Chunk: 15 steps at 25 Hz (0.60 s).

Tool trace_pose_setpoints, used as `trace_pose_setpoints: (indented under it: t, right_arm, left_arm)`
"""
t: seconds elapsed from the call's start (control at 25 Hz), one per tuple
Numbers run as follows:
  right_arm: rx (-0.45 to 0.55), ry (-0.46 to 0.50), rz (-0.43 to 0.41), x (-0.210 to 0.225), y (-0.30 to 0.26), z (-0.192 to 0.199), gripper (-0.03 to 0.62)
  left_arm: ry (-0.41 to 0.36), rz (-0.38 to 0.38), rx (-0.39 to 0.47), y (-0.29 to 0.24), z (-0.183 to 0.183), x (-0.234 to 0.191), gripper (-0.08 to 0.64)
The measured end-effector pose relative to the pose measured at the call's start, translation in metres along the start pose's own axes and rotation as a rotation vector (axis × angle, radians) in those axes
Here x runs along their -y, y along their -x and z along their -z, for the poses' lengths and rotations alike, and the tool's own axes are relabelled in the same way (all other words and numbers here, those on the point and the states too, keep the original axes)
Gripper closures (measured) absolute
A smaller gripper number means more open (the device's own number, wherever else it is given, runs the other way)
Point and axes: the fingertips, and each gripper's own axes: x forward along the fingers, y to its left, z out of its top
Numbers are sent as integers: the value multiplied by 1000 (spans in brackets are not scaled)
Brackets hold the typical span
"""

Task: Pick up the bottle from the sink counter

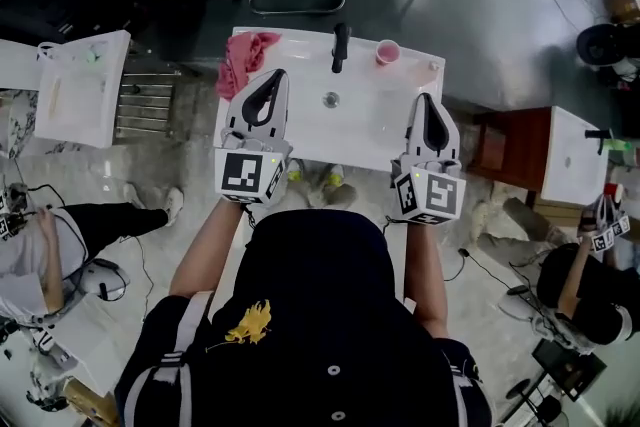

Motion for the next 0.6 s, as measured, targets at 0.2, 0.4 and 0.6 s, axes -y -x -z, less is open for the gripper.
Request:
trace_pose_setpoints:
  t: [0.2, 0.4, 0.6]
  right_arm:
    - [14, 14, 25, 2, -9, -13, 566]
    - [10, 4, 50, 3, -19, -12, 566]
    - [13, 12, 59, 5, -32, -14, 566]
  left_arm:
    - [2, 33, 26, -17, -9, -8, 541]
    - [11, 51, 22, -26, -4, -18, 541]
    - [16, 62, 31, -39, -2, -26, 541]
